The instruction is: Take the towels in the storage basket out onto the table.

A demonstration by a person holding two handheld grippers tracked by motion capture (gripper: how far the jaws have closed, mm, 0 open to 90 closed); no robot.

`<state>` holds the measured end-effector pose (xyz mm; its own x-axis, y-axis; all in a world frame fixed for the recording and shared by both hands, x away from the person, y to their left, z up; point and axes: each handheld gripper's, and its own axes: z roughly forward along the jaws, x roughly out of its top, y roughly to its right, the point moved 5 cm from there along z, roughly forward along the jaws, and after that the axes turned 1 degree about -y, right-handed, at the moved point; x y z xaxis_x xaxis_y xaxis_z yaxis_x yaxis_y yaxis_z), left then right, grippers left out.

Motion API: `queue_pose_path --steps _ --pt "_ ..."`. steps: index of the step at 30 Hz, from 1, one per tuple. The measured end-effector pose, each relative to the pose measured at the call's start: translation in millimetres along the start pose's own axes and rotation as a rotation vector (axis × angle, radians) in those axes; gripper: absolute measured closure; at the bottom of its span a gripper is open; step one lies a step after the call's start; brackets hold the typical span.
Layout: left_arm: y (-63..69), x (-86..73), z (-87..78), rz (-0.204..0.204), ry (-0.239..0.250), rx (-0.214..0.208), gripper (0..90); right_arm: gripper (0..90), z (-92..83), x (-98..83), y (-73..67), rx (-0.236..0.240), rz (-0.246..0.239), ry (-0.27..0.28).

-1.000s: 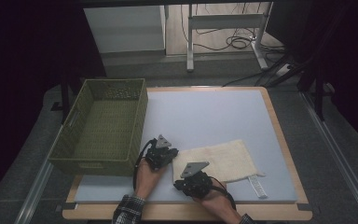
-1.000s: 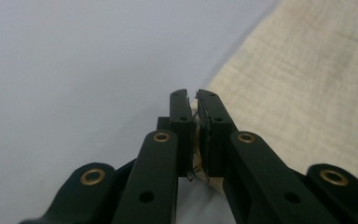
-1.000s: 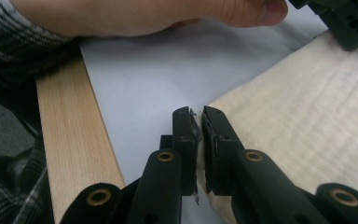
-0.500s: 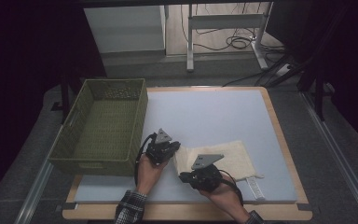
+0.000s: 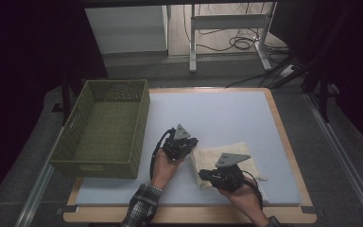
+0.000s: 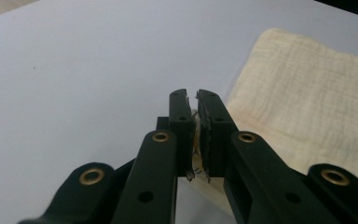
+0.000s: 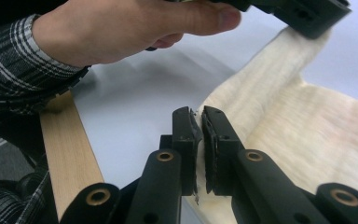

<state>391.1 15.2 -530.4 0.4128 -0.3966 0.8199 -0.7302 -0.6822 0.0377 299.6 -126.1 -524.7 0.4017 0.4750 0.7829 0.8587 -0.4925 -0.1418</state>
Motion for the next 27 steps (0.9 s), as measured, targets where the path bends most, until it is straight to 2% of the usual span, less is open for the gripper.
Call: queue_pose_path --steps 7,13,18,20,27 --pt "6.4 8.3 11.5 0.018 -0.009 -0.013 84.1 83.8 -12.2 -6.3 10.2 -0.017 0.032 0.020" --pt "16.3 22.2 24.4 0.044 -0.010 -0.031 83.5 83.6 -25.8 -12.7 17.8 -0.039 0.052 0.035" --pt "24.9 34.0 37.7 0.067 -0.013 -0.045 83.4 83.4 -39.9 -20.0 26.0 -0.079 0.065 0.051" --pt "29.7 40.0 45.7 0.076 -0.011 -0.061 83.5 83.4 -48.1 -24.8 31.1 -0.113 0.060 0.059" --pt "41.8 51.2 63.1 0.102 -0.016 -0.086 83.6 83.4 -65.1 -38.5 44.4 -0.163 0.084 0.063"
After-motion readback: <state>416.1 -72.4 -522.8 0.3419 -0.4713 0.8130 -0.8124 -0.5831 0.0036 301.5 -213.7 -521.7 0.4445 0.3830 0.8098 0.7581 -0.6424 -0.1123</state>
